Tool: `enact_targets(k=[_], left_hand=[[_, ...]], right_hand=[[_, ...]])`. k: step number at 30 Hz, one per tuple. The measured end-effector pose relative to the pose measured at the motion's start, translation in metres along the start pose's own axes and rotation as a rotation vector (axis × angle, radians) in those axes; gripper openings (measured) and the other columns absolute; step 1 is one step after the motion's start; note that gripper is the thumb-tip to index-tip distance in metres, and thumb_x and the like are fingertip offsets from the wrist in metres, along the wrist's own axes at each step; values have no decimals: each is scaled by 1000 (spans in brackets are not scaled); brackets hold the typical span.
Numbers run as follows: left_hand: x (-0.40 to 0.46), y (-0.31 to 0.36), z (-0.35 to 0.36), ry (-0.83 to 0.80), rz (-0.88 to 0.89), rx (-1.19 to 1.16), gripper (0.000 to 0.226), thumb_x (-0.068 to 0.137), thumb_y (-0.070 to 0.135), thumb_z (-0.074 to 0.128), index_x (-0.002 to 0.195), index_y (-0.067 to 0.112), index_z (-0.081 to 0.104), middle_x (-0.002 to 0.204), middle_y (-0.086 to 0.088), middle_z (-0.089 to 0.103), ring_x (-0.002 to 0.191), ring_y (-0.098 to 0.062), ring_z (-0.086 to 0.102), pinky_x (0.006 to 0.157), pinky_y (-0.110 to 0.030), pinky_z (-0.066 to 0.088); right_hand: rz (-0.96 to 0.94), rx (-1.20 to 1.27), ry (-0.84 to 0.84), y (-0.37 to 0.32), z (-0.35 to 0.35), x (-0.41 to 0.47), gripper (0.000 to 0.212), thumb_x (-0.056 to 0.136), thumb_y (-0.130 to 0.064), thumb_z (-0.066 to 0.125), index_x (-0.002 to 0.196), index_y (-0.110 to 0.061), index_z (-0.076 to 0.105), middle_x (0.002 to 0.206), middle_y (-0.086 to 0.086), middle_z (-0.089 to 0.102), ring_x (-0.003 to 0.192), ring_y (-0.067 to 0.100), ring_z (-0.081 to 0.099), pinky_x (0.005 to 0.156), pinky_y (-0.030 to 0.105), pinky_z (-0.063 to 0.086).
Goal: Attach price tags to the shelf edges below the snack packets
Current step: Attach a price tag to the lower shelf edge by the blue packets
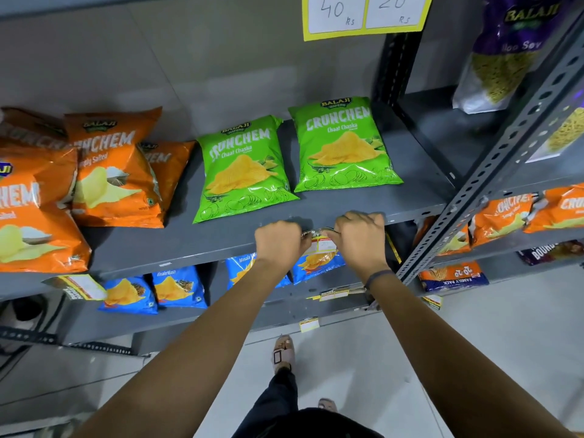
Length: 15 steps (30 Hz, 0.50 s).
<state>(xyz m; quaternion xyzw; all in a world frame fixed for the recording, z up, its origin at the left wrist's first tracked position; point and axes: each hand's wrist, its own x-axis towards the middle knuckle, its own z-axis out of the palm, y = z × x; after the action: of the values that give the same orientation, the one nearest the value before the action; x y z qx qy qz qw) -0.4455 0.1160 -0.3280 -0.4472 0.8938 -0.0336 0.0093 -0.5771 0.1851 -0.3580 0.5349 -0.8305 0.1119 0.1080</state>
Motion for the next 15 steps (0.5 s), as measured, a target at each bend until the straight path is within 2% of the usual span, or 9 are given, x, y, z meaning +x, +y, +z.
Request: enact_targets(k=[3,7,10,13,15], left_hand=[[-2,3,-1,-8,-37,-34,43,93,45,49,86,8,69,92,-14,73,89,-33,68,64,-27,33],[-15,-14,0,-6,-104,-134,50,92,53,46,86,9,68,91,-14,73,88,-35,68,61,-29,37],[-41,-54,11,-16,-232,-264,52,92,55,45,80,10,67,86,-14,73,87,-36,68,62,-31,47],[-76,-117,48,-108,-432,-506,44,93,46,48,78,9,66,83,-14,73,87,-34,68,65,-34,50],[-102,-170,79,-152,-618,-789,35,86,40,53,72,11,68,75,-14,72,83,-34,69,66,-35,51]], right_hand=[[44,12,8,-1,-4,-4,36,67,-49,74,63,-17,60,66,5,64,70,28,60,70,37,21],[129,49,79,-19,-11,-15,28,71,-37,73,84,-17,60,86,9,62,86,32,56,76,41,21],[172,96,128,-50,-12,-21,27,74,-33,70,95,-19,59,92,10,61,90,33,56,77,41,21],[153,189,126,-102,-6,-22,24,78,-31,68,98,-19,60,93,11,62,90,34,56,77,41,23],[112,260,104,-149,0,-22,20,80,-30,66,97,-20,61,93,10,62,91,33,56,77,41,25]])
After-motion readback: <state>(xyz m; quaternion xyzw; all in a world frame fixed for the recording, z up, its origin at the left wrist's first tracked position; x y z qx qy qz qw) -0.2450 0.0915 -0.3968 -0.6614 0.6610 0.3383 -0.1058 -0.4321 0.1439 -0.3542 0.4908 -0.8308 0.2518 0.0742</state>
